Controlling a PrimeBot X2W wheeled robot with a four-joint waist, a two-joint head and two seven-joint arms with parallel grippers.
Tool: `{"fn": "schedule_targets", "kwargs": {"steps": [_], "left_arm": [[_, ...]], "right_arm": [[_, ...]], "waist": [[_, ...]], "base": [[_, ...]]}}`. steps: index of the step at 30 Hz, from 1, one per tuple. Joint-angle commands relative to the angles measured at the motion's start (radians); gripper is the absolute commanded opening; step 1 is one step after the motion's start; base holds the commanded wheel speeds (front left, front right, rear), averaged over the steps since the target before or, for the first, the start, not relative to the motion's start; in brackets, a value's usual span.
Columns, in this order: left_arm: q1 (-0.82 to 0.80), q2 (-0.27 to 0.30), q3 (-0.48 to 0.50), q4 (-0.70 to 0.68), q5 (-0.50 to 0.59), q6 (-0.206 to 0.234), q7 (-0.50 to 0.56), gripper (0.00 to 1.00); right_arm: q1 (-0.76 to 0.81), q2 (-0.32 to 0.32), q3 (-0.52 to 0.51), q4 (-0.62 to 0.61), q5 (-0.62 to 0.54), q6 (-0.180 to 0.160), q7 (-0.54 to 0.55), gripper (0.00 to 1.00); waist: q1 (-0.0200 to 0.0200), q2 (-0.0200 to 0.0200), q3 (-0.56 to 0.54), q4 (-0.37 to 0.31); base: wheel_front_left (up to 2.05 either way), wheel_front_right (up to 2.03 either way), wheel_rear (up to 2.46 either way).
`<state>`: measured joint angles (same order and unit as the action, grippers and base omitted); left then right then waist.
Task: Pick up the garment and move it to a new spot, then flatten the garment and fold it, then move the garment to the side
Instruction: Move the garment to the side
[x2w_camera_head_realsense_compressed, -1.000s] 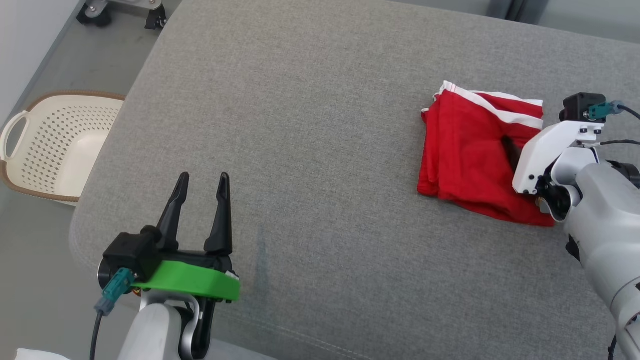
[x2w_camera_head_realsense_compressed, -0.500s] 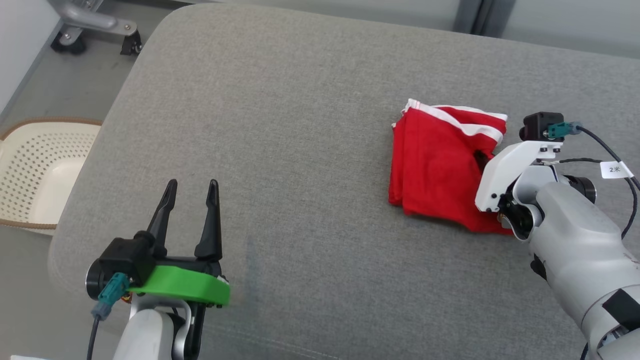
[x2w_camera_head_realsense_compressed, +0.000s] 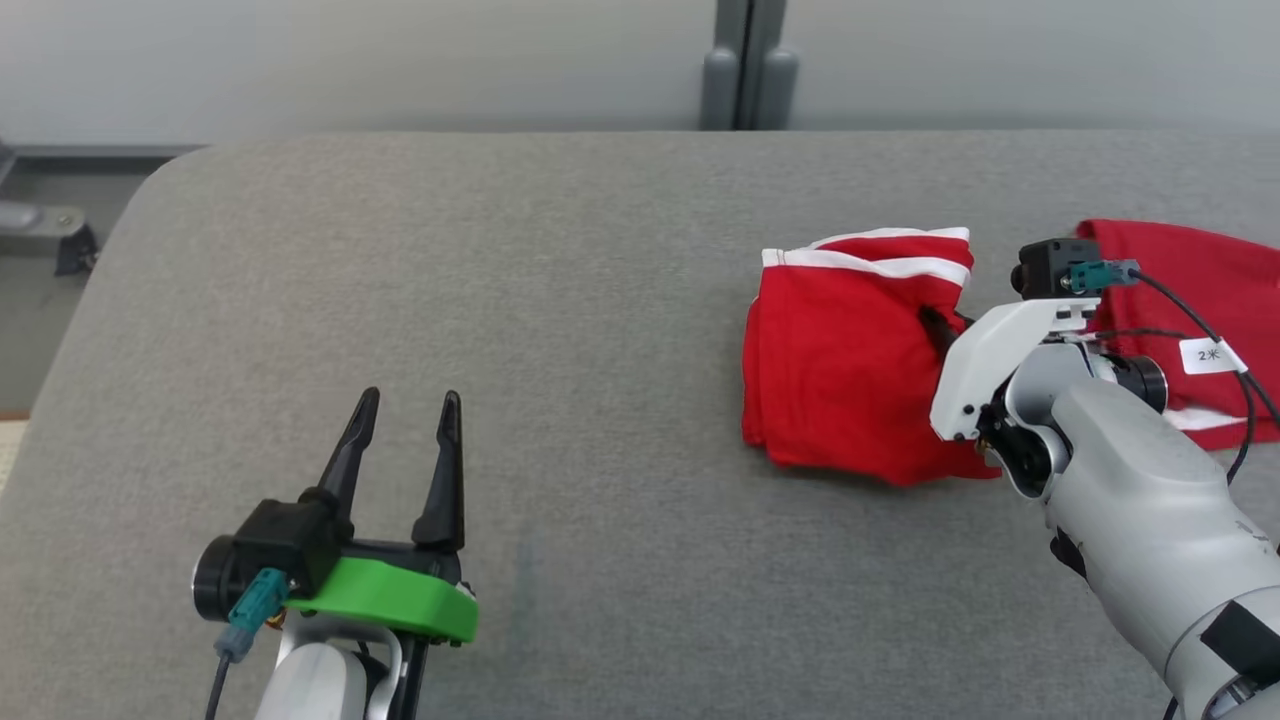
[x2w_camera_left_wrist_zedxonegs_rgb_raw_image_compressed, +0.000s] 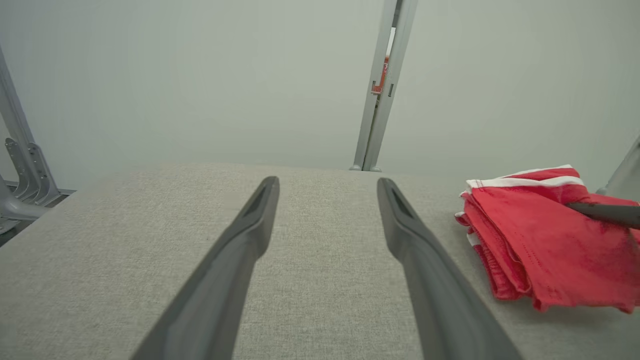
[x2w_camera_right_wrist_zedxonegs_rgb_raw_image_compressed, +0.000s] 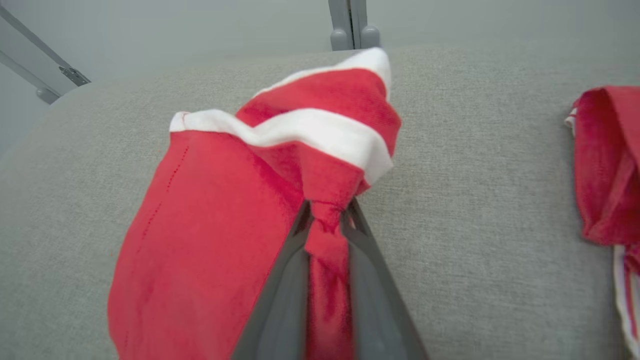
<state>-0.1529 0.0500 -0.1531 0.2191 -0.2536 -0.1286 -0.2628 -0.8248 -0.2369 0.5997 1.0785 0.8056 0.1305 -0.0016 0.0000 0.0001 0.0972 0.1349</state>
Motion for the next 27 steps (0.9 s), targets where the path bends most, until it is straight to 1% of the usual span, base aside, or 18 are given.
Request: {"fn": "schedule_targets", "kwargs": {"steps": [1,6,9,14,21,27], "left_arm": [[0.014,0.002,-0.006,-0.004,-0.002,-0.003,-0.002,1.00],[0.011,0.002,-0.053,0.001,-0.010,-0.004,-0.002,1.00],[-0.003,0.002,-0.071,0.003,-0.015,-0.004,-0.002,1.00],[-0.031,0.005,-0.092,0.002,-0.016,-0.004,-0.002,1.00],[-0.072,0.026,-0.111,-0.004,-0.017,-0.004,-0.002,1.00],[-0.131,0.055,-0.125,-0.015,-0.017,-0.004,-0.002,1.00]], "right_arm": [[0.013,-0.006,0.009,-0.011,0.012,0.000,-0.007,0.00],[0.026,-0.017,0.037,-0.029,0.036,0.000,-0.021,0.00],[0.025,-0.019,0.048,-0.037,0.052,0.000,-0.031,0.00],[0.009,-0.022,0.062,-0.047,0.079,0.000,-0.048,0.00],[-0.045,-0.057,0.071,-0.057,0.100,0.000,-0.075,0.00],[-0.164,-0.133,0.087,-0.028,0.079,0.000,-0.065,0.00]], "waist": [[0.0000,-0.0001,-0.060,-0.140],[0.0000,-0.0001,-0.055,-0.232],[0.0000,-0.0001,-0.044,-0.271],[0.0000,-0.0001,-0.006,-0.308],[0.0000,-0.0001,0.089,-0.299],[0.0000,-0.0001,0.220,-0.256]], "base": [[0.00,0.00,0.00],[0.00,0.00,0.00],[0.00,0.00,0.00],[0.00,0.00,0.00],[0.00,0.00,0.00],[0.00,0.00,0.00]]}}
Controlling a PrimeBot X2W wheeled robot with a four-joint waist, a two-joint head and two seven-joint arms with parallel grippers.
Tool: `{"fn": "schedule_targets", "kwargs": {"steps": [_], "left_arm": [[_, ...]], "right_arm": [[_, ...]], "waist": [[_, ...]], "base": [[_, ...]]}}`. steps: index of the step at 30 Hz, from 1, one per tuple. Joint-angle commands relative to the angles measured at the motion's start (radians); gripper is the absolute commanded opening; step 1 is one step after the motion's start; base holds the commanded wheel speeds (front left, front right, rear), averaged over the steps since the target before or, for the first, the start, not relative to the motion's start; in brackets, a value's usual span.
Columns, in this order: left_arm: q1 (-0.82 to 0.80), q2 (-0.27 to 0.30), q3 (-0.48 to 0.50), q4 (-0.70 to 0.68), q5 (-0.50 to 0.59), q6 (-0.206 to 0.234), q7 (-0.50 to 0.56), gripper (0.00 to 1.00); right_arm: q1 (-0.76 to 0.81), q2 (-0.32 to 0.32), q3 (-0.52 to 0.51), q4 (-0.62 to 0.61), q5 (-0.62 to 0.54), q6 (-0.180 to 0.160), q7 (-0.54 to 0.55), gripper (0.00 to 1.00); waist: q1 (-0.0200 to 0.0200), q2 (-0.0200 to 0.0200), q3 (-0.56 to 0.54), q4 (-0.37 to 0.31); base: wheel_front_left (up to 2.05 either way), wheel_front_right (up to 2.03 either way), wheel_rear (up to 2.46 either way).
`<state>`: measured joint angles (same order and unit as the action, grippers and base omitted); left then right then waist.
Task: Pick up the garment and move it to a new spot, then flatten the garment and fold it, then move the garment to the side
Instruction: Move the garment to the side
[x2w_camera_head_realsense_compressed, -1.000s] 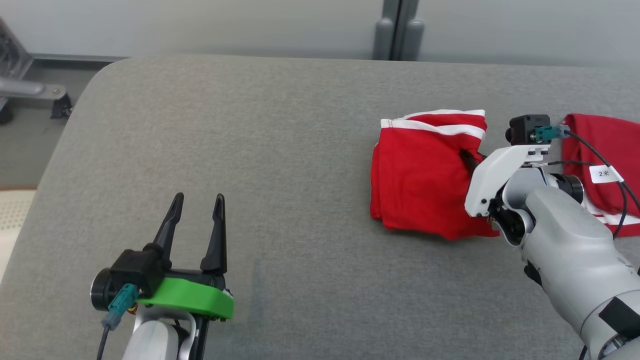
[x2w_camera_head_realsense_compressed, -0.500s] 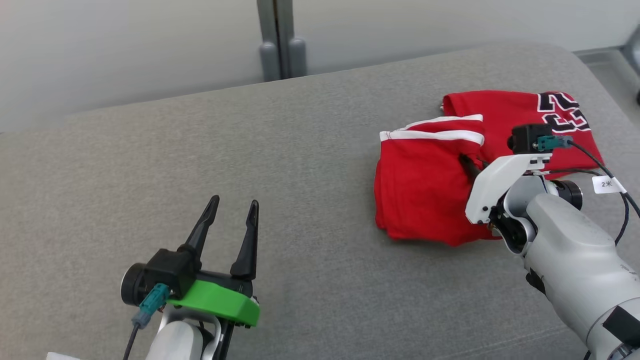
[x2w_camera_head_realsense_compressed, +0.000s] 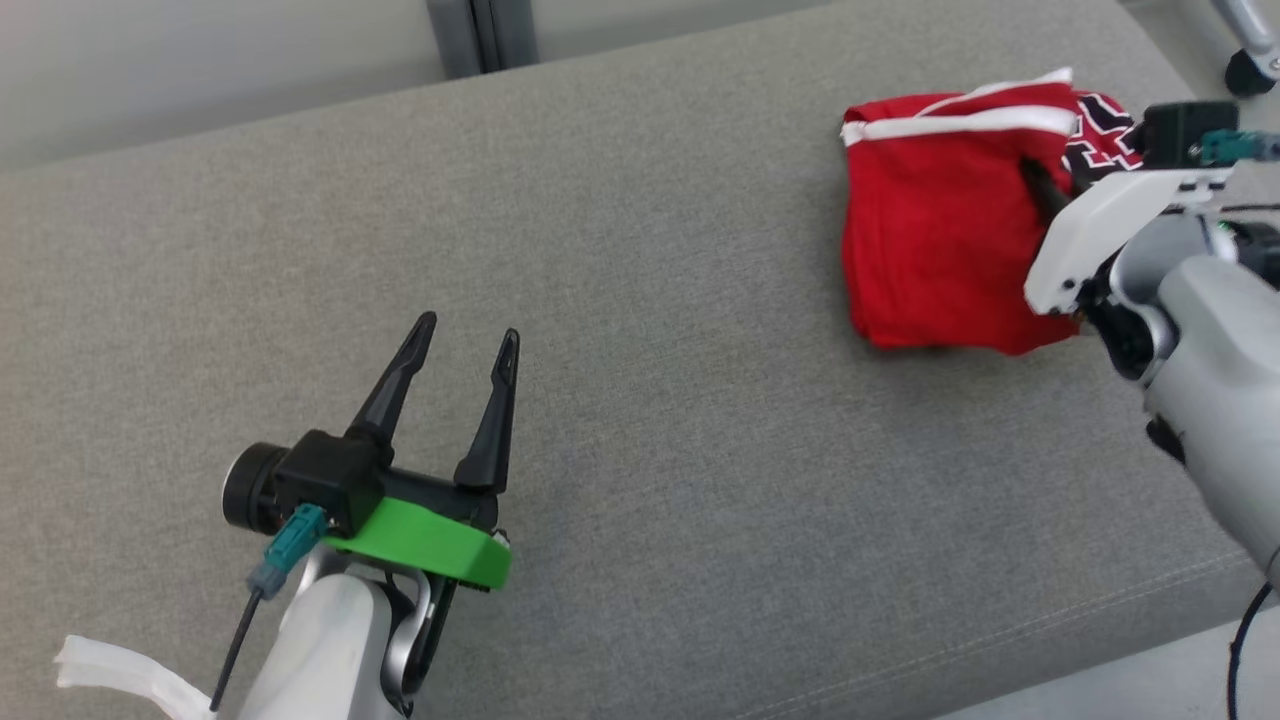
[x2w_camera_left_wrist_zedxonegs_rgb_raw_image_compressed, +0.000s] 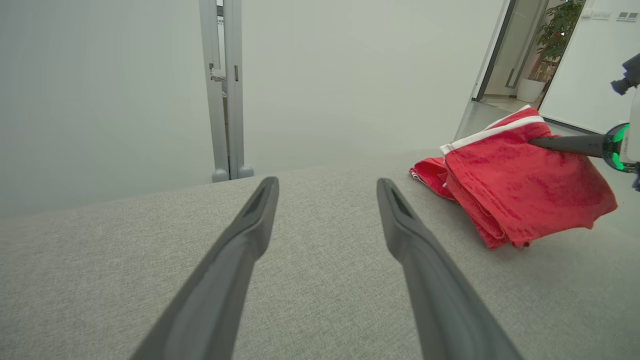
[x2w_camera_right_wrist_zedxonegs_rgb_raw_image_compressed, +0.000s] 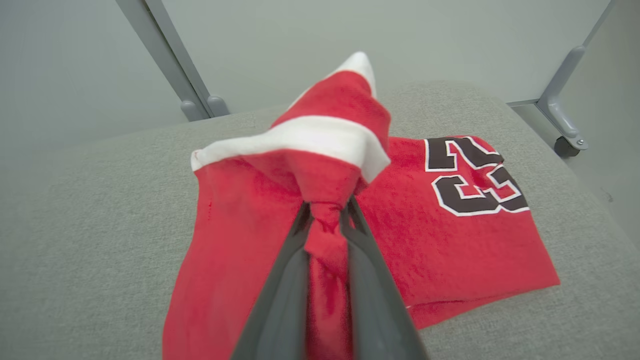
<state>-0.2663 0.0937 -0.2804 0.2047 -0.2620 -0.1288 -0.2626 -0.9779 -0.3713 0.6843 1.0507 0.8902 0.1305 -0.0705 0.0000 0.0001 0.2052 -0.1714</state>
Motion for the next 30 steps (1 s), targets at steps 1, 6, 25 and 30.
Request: {"fn": "schedule_targets", "kwargs": {"steps": [1,6,25,30], "left_arm": [[-0.031,0.016,-0.002,-0.002,-0.009,-0.004,-0.002,1.00],[-0.078,0.034,-0.020,-0.004,-0.011,-0.004,-0.002,1.00],[-0.097,0.020,0.022,-0.004,-0.017,-0.004,-0.002,1.00],[-0.055,0.013,0.053,0.002,-0.017,-0.004,-0.002,1.00]], "right_arm": [[-0.033,-0.015,0.013,-0.002,-0.012,0.000,0.004,0.00],[-0.119,-0.104,0.066,0.013,-0.043,0.000,0.039,0.00],[-0.236,-0.182,0.091,0.233,-0.131,-0.001,0.018,1.00],[-0.200,-0.198,0.057,0.240,-0.173,-0.001,-0.038,1.00]], "waist": [[0.0000,-0.0001,0.137,0.061],[0.0000,-0.0001,0.222,0.107],[0.0000,-0.0001,0.237,0.167],[0.0000,-0.0001,0.138,0.154]], "base": [[0.00,0.00,0.00],[0.00,0.00,0.00],[0.00,0.00,0.00],[0.00,0.00,0.00]]}}
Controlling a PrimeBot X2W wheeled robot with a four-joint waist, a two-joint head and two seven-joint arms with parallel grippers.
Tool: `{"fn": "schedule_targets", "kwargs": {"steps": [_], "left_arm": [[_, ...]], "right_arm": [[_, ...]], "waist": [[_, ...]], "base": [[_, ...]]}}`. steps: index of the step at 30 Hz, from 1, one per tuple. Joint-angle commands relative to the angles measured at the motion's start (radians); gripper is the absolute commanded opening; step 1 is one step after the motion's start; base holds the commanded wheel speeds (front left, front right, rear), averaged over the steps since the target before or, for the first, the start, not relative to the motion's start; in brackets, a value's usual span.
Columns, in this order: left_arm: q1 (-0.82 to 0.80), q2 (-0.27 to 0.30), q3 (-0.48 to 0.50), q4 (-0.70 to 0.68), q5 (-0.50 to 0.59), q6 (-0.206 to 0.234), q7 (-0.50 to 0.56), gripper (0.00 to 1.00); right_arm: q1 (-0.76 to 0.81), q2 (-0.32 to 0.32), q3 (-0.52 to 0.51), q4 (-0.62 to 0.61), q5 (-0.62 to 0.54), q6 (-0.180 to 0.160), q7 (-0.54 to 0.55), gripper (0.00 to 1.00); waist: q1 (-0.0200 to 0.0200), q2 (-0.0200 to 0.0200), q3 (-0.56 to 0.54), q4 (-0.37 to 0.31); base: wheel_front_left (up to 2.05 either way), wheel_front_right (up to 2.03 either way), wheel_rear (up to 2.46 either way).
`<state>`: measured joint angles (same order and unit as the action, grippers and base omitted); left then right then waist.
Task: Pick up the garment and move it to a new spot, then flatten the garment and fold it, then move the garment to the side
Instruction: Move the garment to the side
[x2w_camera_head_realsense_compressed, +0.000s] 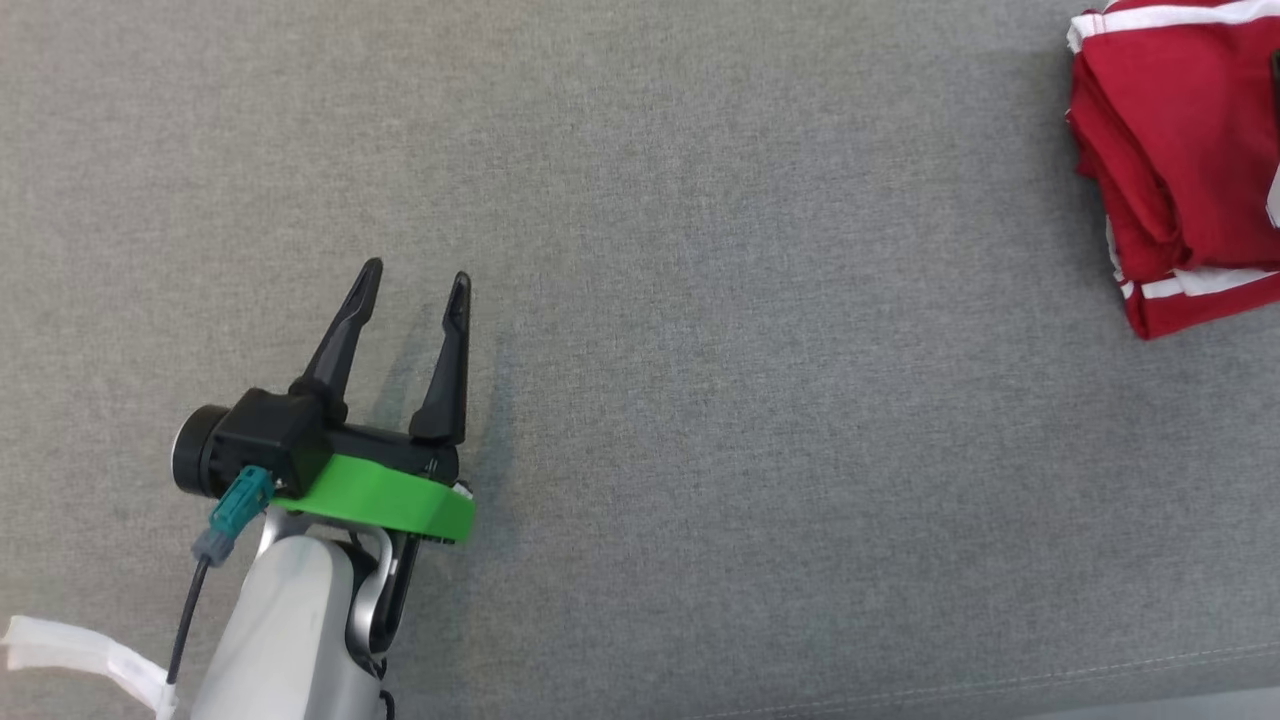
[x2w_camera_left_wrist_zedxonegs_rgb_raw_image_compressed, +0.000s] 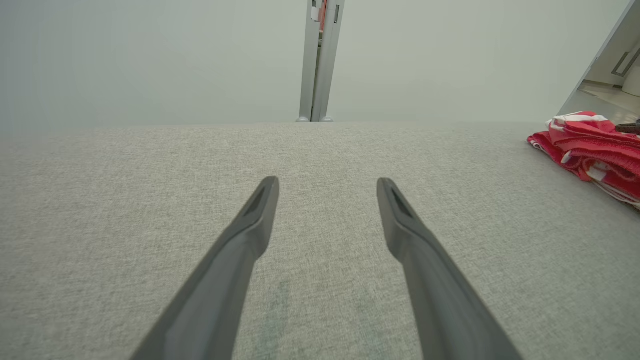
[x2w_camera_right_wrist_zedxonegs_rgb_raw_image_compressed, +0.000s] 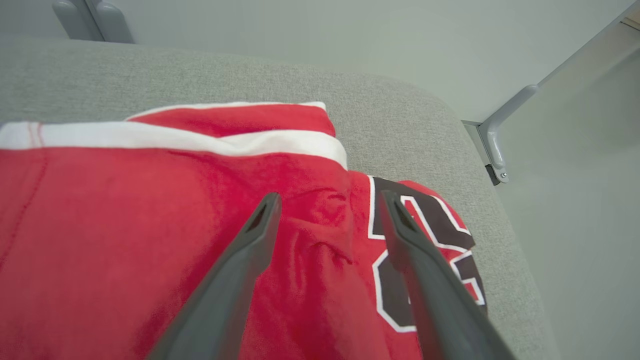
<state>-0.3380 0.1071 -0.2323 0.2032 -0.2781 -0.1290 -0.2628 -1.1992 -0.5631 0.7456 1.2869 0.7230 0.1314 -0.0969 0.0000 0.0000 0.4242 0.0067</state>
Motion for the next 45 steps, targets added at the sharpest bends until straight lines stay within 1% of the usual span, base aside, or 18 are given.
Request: {"fn": "schedule_targets", "kwargs": {"steps": [1,7,9,12,17,20,23,25,28,31,33,39,45], "left_arm": [[0.024,-0.003,0.012,0.003,-0.002,-0.004,-0.002,1.00],[0.088,-0.001,0.105,-0.011,0.002,-0.003,-0.002,1.00],[0.110,0.003,0.135,-0.016,0.007,-0.003,-0.002,1.00],[0.139,-0.003,0.177,-0.022,-0.005,-0.003,-0.002,1.00],[0.178,-0.004,0.210,-0.022,-0.010,-0.003,-0.002,1.00],[0.200,-0.012,0.232,0.000,-0.026,0.005,-0.002,1.00],[0.200,-0.017,0.249,0.033,-0.068,0.005,0.000,1.00],[0.194,-0.008,0.251,0.052,-0.076,0.004,0.003,1.00],[0.186,0.018,0.237,0.082,-0.035,0.015,0.005,1.00],[0.178,0.028,0.220,0.107,-0.002,0.033,0.003,1.00],[0.177,0.030,0.217,0.124,0.013,0.042,0.001,1.00],[0.178,0.019,0.222,0.170,0.022,0.044,-0.002,1.00],[0.204,0.006,0.246,0.179,0.041,0.039,-0.002,1.00]], "right_arm": [[0.029,0.002,-0.007,0.003,-0.016,-0.002,-0.025,1.00],[0.067,0.062,0.002,0.001,-0.069,-0.002,-0.125,1.00],[0.081,0.084,0.006,-0.022,-0.075,-0.002,-0.146,1.00],[0.121,0.119,0.008,-0.106,-0.055,-0.001,-0.162,1.00],[0.196,0.124,0.021,-0.264,-0.039,-0.002,-0.168,1.00],[0.250,0.121,0.002,-0.369,-0.042,-0.002,-0.168,1.00],[0.307,0.118,-0.039,-0.484,-0.071,-0.002,-0.168,1.00],[0.366,0.126,-0.070,-0.549,-0.090,-0.002,-0.168,1.00],[0.442,0.137,-0.137,-0.626,-0.121,-0.002,-0.168,1.00],[0.539,0.161,-0.217,-0.691,-0.162,-0.002,-0.168,1.00],[0.600,0.177,-0.274,-0.724,-0.188,-0.002,-0.168,1.00],[0.787,0.248,-0.444,-0.817,-0.275,-0.001,-0.168,1.00],[0.907,0.309,-0.552,-0.854,-0.346,-0.002,-0.168,1.00]], "waist": [[0.0000,0.0000,-0.102,-0.026],[0.0000,0.0000,-0.233,-0.049],[0.0000,0.0000,-0.267,-0.055],[0.0000,0.0000,-0.321,-0.064],[0.0000,0.0000,-0.388,-0.074],[0.0000,0.0000,-0.423,-0.073],[0.0000,0.0000,-0.441,-0.075],[0.0000,0.0000,-0.449,-0.077],[0.0000,0.0000,-0.457,-0.078],[0.0000,0.0000,-0.464,-0.078],[0.0000,0.0000,-0.468,-0.076],[0.0000,0.0000,-0.474,-0.070],[0.0000,0.0000,-0.477,-0.066]], "base": [[0.00,0.00,0.00],[0.00,0.00,0.00],[0.00,0.00,0.00],[0.00,0.00,0.00],[0.00,0.00,0.00],[0.00,0.00,0.00],[0.00,0.00,0.00],[0.00,0.00,0.00],[0.00,0.00,0.00],[0.00,0.00,0.00],[0.00,0.00,0.00],[0.00,0.00,0.00],[0.00,0.00,0.00]]}}
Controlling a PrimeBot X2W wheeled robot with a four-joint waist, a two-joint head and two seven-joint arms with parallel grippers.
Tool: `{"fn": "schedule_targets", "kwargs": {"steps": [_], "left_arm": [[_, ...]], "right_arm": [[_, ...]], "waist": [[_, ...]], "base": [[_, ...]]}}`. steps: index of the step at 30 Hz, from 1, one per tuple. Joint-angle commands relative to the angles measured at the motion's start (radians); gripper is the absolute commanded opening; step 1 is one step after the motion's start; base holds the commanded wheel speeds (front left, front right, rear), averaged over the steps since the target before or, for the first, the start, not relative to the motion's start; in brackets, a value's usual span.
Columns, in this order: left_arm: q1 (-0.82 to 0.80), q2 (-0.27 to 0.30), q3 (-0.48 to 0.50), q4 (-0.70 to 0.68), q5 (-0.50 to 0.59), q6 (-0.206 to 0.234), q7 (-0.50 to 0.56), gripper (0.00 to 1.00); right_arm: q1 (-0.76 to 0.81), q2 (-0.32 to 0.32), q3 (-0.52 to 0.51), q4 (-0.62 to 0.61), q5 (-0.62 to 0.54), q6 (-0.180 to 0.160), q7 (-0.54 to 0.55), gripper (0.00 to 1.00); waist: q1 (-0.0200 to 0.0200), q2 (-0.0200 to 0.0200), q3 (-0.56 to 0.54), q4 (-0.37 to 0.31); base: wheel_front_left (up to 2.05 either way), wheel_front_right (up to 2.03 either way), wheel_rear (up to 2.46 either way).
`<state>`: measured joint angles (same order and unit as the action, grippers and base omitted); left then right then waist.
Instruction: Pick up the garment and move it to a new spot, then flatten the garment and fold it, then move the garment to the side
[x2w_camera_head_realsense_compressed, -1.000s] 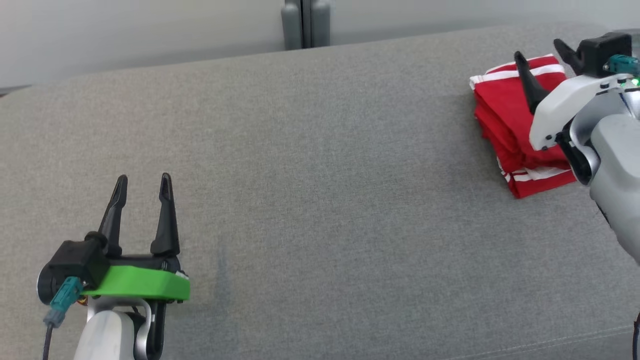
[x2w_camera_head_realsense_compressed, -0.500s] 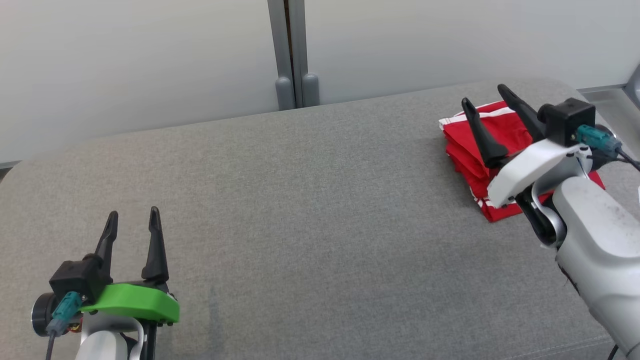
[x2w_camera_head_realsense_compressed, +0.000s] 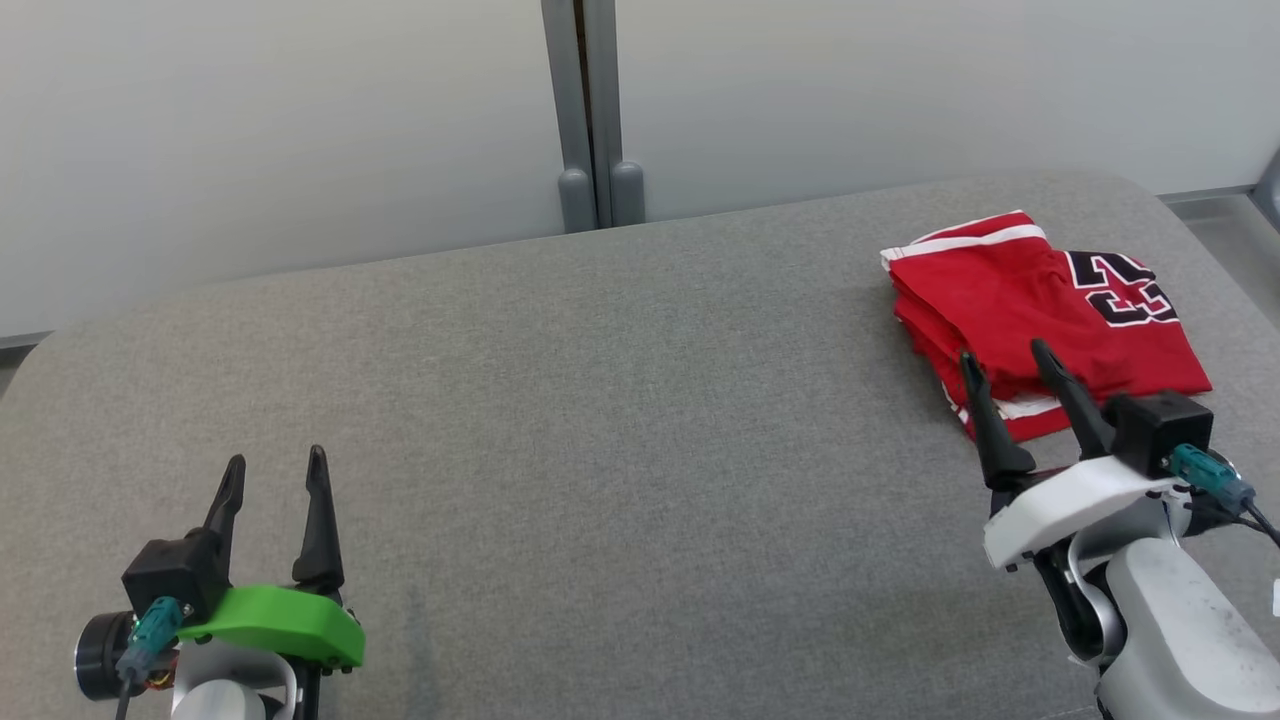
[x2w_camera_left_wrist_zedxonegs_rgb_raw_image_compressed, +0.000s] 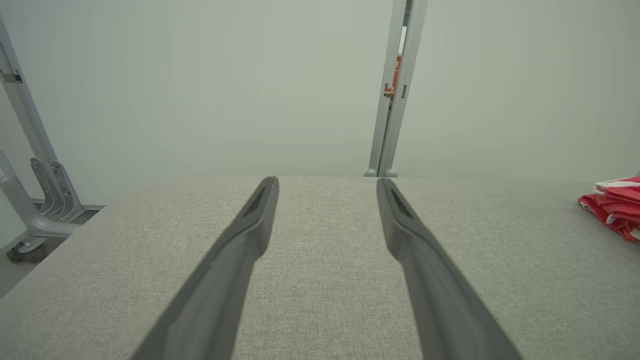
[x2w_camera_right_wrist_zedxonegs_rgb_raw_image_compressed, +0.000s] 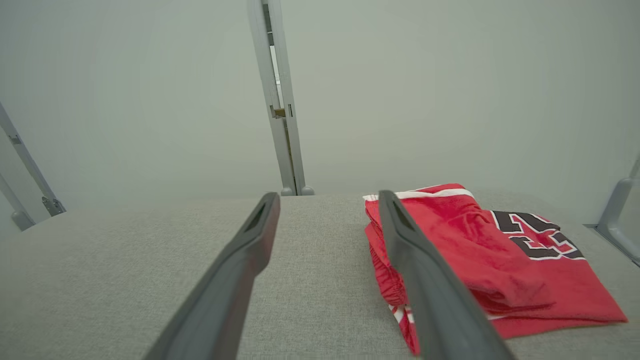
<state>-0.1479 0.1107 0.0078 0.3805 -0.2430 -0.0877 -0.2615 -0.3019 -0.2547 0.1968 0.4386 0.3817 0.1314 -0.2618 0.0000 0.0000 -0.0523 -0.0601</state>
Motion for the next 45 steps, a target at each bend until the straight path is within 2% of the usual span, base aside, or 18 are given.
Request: {"fn": "schedule_targets", "kwargs": {"steps": [1,8,24,25,28,45], "left_arm": [[0.017,-0.001,0.010,0.005,0.008,-0.003,-0.004,1.00],[0.026,-0.019,0.032,0.007,0.025,-0.013,-0.003,1.00],[0.021,-0.037,0.045,0.010,0.045,-0.035,-0.003,1.00],[0.014,-0.036,0.044,0.011,0.045,-0.034,-0.001,0.00],[0.026,-0.040,0.044,0.034,0.043,-0.034,0.004,0.00],[0.025,-0.044,0.061,-0.002,-0.272,-0.036,0.090,0.00]], "right_arm": [[0.023,0.011,-0.016,-0.007,-0.009,-0.001,-0.004,1.00],[0.075,0.051,-0.084,-0.021,-0.047,-0.002,-0.004,1.00],[0.058,0.068,-0.071,-0.012,-0.065,-0.001,-0.004,1.00],[0.065,0.065,-0.073,-0.013,-0.060,0.000,0.000,0.00],[0.085,0.075,-0.071,0.007,-0.058,0.000,0.002,0.00],[0.108,0.103,-0.127,-0.039,0.230,0.000,0.087,0.00]], "waist": [[0.0000,0.0000,-0.001,0.001],[0.0000,0.0000,-0.002,0.005],[0.0000,0.0000,-0.006,0.009],[0.0000,0.0000,-0.006,0.009],[0.0000,0.0000,-0.006,0.010],[0.0000,0.0000,0.002,0.017]], "base": [[0.00,0.00,0.00],[0.00,0.00,0.00],[0.00,0.00,0.00],[0.00,0.00,0.00],[0.00,0.00,0.00],[0.00,0.00,0.00]]}}
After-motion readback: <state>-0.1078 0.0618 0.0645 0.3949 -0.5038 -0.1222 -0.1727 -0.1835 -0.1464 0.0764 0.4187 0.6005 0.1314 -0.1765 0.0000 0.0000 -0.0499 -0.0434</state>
